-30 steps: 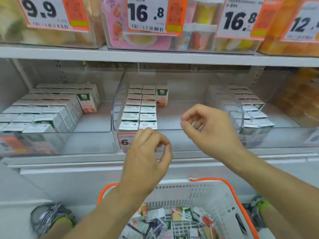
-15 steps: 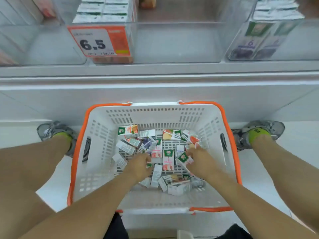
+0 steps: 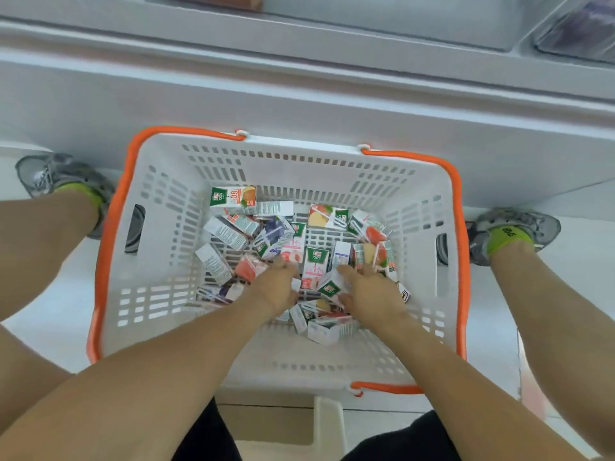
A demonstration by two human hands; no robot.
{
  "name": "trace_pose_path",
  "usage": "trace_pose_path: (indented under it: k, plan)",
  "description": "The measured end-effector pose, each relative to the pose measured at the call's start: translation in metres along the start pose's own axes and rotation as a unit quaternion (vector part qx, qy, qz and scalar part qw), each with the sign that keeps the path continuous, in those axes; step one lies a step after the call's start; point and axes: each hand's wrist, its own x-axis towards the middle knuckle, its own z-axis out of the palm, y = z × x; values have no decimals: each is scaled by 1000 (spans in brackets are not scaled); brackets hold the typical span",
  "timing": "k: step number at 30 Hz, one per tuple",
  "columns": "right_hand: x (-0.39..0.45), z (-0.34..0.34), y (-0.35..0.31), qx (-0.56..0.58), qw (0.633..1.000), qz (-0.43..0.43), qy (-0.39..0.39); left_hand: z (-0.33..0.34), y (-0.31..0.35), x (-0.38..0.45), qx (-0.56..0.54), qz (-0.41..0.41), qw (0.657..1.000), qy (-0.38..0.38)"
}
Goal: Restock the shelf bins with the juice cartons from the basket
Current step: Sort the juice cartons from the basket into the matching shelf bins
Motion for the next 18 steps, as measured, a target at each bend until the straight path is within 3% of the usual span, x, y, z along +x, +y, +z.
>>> trace_pose_path:
  k: [3,9,13,15,18]
  plan:
    - [0,2,-4,-54,998,-1,-18,-1,-2,1,4,-2,1000,16]
    - [-2,-3,-15,-47,999,-17,-17,-10,-5,-9,14,-7,1000,-2]
    - [-7,-4,-23,-45,998,-28,-21,-15,-3,-15,-56,-35,998,23]
    - [-9,-5,-24,-17,999,-16,-25,-20,1,-17,-92,-55,994,25]
    - [-12,-16,-22,111,993,24,-21,-37,8,-23,-111,-67,990,47]
